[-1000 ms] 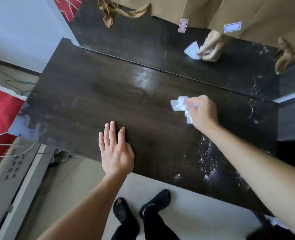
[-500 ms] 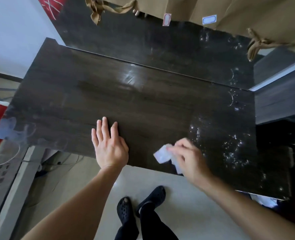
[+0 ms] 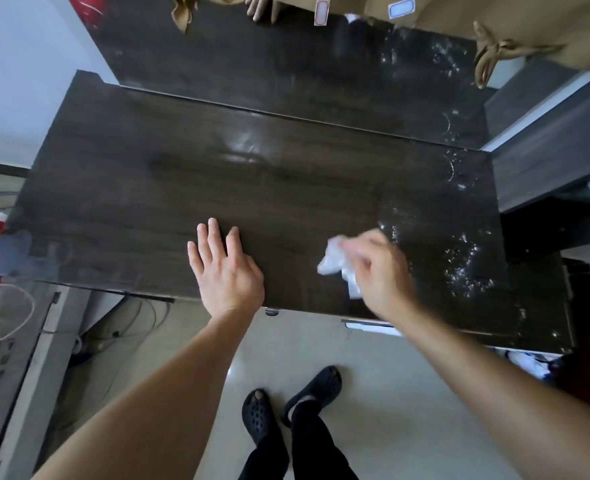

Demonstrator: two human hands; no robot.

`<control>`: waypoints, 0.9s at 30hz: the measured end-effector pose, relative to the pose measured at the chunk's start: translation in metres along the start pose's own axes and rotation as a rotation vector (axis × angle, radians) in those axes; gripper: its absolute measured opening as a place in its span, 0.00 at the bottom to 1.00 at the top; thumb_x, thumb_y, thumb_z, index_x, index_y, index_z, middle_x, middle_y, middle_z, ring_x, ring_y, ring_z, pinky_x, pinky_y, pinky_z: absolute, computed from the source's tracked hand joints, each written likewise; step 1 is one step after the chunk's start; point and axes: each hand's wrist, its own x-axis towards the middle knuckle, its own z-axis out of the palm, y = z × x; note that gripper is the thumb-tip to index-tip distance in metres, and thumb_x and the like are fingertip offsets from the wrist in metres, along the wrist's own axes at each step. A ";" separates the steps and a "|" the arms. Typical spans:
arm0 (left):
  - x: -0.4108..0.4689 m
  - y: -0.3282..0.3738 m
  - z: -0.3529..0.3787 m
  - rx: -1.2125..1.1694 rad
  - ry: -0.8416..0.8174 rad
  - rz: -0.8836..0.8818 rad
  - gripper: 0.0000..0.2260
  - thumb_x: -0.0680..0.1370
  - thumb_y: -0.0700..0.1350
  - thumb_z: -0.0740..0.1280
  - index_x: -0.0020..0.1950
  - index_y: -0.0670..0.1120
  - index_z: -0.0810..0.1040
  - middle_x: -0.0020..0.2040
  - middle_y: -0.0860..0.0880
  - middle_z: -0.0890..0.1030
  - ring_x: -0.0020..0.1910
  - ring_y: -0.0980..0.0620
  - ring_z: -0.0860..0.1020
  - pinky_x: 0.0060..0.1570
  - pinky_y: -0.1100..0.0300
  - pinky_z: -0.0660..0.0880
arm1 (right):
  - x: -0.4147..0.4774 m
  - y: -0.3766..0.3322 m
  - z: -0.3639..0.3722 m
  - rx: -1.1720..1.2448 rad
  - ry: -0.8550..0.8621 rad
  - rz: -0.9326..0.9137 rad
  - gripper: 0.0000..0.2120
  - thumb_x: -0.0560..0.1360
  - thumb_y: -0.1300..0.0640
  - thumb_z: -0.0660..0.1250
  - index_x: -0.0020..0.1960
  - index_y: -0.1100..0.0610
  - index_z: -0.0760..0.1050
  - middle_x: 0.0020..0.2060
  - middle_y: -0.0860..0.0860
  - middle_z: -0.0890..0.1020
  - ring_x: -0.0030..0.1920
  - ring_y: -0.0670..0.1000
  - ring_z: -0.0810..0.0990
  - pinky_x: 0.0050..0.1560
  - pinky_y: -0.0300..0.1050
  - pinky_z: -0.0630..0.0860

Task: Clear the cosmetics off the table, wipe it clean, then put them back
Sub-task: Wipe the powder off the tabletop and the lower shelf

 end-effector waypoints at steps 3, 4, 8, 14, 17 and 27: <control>0.000 -0.001 0.000 -0.009 0.001 0.009 0.23 0.74 0.44 0.48 0.64 0.42 0.73 0.72 0.39 0.66 0.74 0.39 0.60 0.73 0.43 0.52 | 0.053 -0.001 0.028 -0.054 0.096 0.136 0.12 0.75 0.65 0.62 0.52 0.56 0.82 0.42 0.52 0.74 0.46 0.55 0.76 0.39 0.29 0.64; 0.000 -0.001 0.000 -0.012 0.002 0.013 0.24 0.73 0.44 0.48 0.64 0.42 0.74 0.72 0.39 0.66 0.74 0.39 0.60 0.73 0.43 0.52 | 0.050 -0.002 0.040 -0.094 0.099 0.085 0.13 0.75 0.65 0.62 0.53 0.56 0.82 0.42 0.52 0.73 0.45 0.55 0.74 0.41 0.32 0.65; 0.001 -0.003 0.001 -0.017 0.011 0.021 0.23 0.73 0.44 0.50 0.62 0.41 0.74 0.71 0.38 0.68 0.73 0.39 0.62 0.72 0.42 0.54 | -0.037 -0.004 0.057 -0.133 -0.059 -0.207 0.13 0.76 0.64 0.61 0.55 0.55 0.81 0.41 0.52 0.73 0.42 0.50 0.69 0.43 0.39 0.68; 0.001 -0.001 -0.002 -0.037 0.009 0.025 0.23 0.73 0.43 0.49 0.62 0.40 0.75 0.71 0.37 0.68 0.73 0.38 0.62 0.72 0.41 0.55 | -0.123 0.008 0.017 0.004 -0.341 0.089 0.14 0.75 0.63 0.60 0.48 0.49 0.82 0.43 0.43 0.75 0.44 0.40 0.74 0.45 0.31 0.68; 0.000 -0.001 -0.001 -0.023 0.014 0.028 0.22 0.73 0.43 0.50 0.62 0.40 0.75 0.71 0.37 0.68 0.72 0.38 0.62 0.72 0.41 0.55 | -0.091 0.002 -0.018 0.191 -0.214 0.234 0.14 0.76 0.66 0.64 0.48 0.47 0.79 0.42 0.43 0.80 0.43 0.37 0.78 0.43 0.28 0.69; -0.032 0.066 0.011 -0.024 0.004 -0.027 0.20 0.72 0.39 0.53 0.61 0.41 0.75 0.70 0.38 0.69 0.72 0.39 0.63 0.72 0.43 0.55 | 0.133 0.090 -0.115 -0.061 0.392 0.401 0.10 0.74 0.64 0.61 0.50 0.55 0.78 0.48 0.52 0.82 0.48 0.52 0.79 0.46 0.38 0.70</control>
